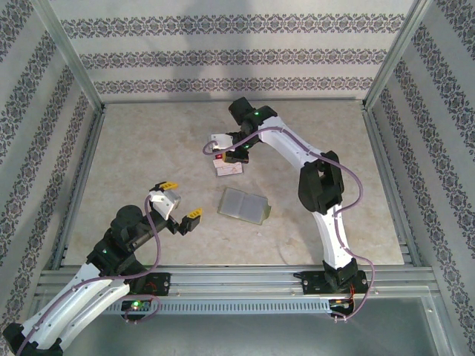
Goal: Take the credit cards out of the card holder
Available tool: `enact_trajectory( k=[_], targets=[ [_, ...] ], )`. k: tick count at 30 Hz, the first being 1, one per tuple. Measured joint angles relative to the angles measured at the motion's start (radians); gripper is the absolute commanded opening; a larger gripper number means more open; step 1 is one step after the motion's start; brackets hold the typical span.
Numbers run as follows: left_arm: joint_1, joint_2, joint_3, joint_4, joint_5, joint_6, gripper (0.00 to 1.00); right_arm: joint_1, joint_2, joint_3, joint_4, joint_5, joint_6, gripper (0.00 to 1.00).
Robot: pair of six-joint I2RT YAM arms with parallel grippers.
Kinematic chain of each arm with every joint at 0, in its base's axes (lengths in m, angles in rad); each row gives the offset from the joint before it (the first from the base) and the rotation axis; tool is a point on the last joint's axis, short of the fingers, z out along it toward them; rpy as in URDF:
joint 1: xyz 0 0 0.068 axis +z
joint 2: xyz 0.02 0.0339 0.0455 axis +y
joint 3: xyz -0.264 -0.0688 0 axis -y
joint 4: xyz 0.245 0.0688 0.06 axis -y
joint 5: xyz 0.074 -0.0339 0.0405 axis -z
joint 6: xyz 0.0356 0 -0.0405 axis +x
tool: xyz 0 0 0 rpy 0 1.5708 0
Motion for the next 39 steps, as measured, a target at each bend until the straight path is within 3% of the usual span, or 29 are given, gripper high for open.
enact_trajectory(
  k=[39],
  targets=[
    [0.000,0.031,-0.004,0.000,-0.007,0.004,1.00,-0.043,0.130,0.097,-0.004,-0.021,0.002,0.00]
  ],
)
